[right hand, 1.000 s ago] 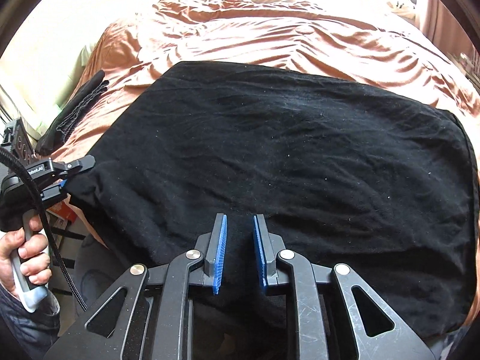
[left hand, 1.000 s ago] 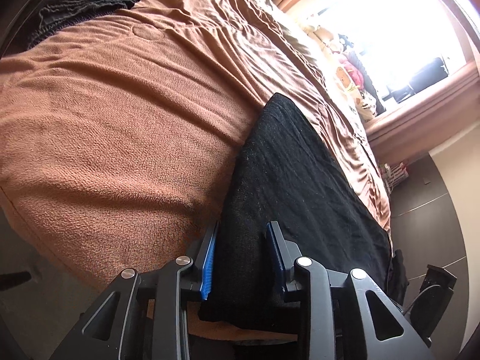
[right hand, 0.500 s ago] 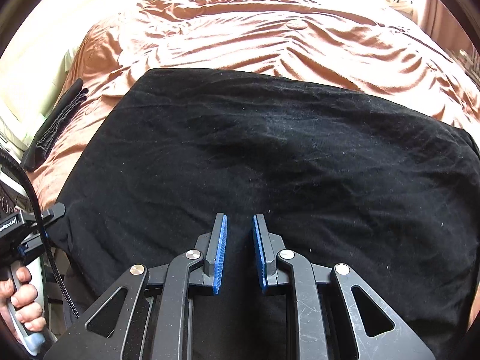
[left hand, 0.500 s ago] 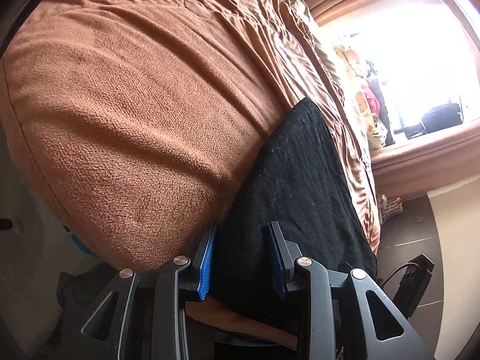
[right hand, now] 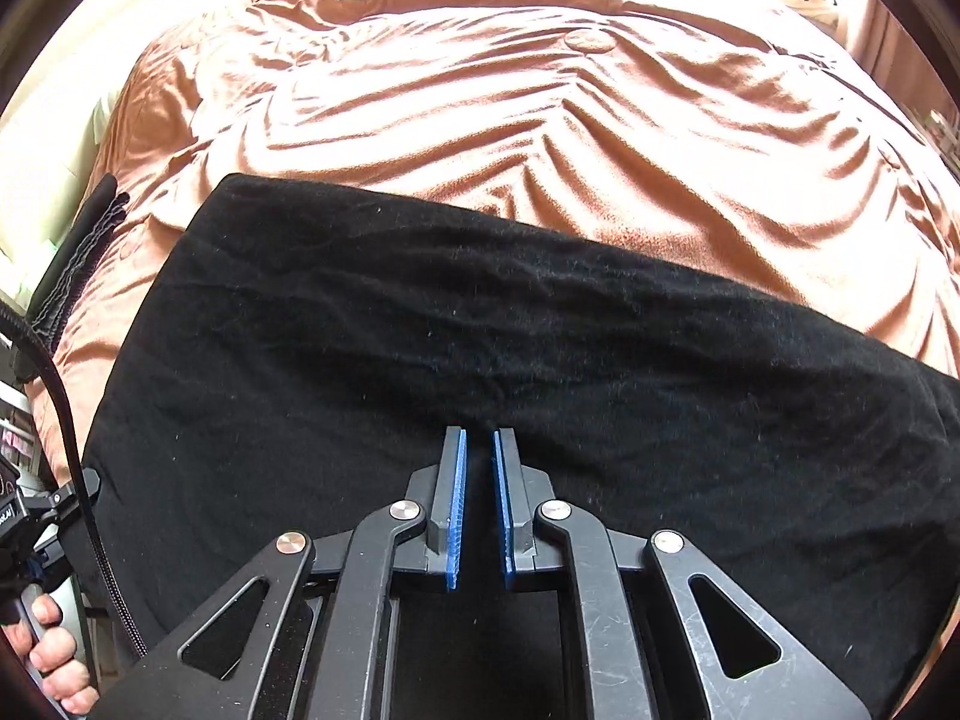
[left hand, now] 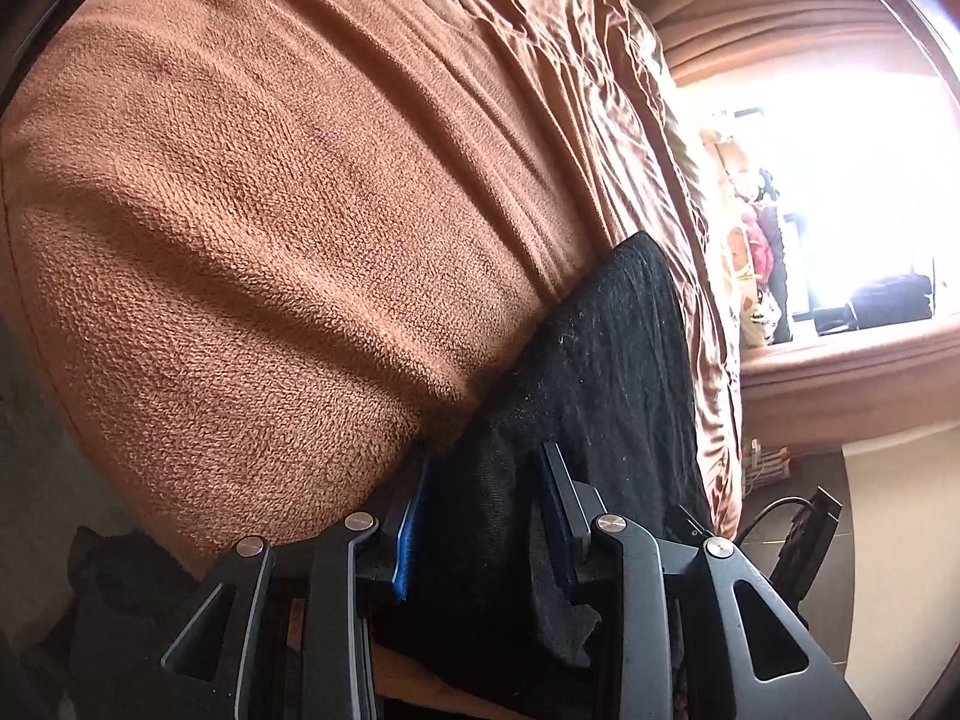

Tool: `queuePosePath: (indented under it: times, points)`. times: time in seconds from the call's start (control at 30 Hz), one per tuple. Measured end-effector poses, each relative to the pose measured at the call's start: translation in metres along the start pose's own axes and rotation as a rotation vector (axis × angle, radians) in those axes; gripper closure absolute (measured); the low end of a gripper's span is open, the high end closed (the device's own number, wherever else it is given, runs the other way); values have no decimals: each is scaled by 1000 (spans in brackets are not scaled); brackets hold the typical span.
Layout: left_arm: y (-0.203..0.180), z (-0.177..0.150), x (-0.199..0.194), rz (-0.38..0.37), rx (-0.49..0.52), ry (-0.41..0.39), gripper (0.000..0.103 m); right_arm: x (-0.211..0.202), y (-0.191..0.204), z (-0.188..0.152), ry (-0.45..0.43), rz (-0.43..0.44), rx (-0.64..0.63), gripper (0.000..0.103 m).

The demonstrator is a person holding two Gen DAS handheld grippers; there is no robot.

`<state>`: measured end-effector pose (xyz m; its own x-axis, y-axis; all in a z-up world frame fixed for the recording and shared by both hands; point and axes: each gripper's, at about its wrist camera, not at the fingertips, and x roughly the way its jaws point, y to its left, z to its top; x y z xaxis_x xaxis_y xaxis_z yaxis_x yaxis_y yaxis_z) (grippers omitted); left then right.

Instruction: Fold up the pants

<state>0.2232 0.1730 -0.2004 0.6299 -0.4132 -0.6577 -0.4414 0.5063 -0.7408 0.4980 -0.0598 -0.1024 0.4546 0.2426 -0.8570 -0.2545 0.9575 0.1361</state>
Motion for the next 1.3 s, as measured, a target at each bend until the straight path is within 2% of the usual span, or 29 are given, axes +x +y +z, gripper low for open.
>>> queuePosePath:
  times: [0.27,0.4,0.73,0.83,0.97,1.3]
  points:
    - [2,3,2,-18,-9,13,68,20,-9,24,-2,0,32,97]
    - [2,1,-2,-26,1,30,68,22,-8,24,-2,5,41,97]
    - [6,-8,-15,-47,4,64,70,1,5,-11,1,86,38,97]
    - [1,-9,-20,-57,14,51,84,-6,10,-27,2,99,16,97]
    - [-23,-10,-34,-67,67,22,90,-20,7,-43,-7,130,27,97]
    - [-92,-18,-56,-118,213,-27,91,-50,-2,-95,-21,242,70,97]
